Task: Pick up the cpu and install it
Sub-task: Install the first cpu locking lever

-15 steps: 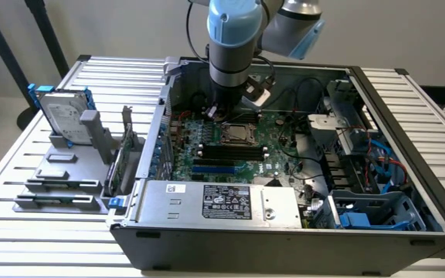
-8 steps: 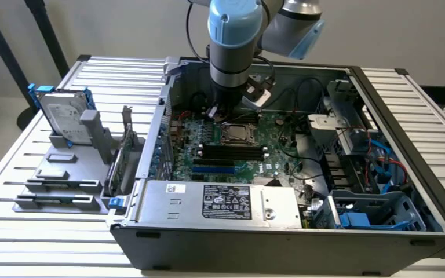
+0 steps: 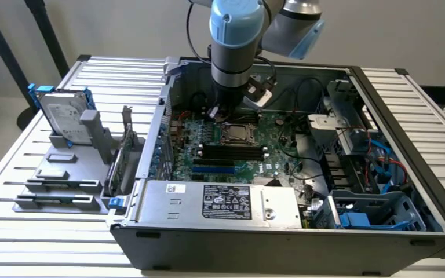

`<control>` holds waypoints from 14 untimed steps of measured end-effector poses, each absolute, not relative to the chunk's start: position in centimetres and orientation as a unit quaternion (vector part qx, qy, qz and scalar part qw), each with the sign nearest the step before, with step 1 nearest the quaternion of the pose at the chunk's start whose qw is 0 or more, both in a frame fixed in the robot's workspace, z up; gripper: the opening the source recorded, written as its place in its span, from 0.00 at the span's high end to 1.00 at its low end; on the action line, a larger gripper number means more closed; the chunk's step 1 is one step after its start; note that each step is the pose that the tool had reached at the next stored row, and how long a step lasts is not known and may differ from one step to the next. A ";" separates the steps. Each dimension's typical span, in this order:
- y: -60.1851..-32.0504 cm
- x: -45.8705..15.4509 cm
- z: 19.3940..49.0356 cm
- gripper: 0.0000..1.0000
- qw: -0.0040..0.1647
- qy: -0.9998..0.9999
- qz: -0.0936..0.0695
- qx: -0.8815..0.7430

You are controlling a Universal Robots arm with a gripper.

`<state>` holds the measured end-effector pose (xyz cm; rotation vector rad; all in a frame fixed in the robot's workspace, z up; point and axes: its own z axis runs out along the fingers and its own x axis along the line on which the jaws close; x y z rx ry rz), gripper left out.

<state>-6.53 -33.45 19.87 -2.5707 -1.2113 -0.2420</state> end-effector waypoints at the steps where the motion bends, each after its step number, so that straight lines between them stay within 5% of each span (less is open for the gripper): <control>1: -33.4 -6.5 19.9 0.89 0.144 -0.420 -0.084 -0.892; 14: -33.4 -5.7 19.8 0.89 0.139 -0.421 -0.082 -0.893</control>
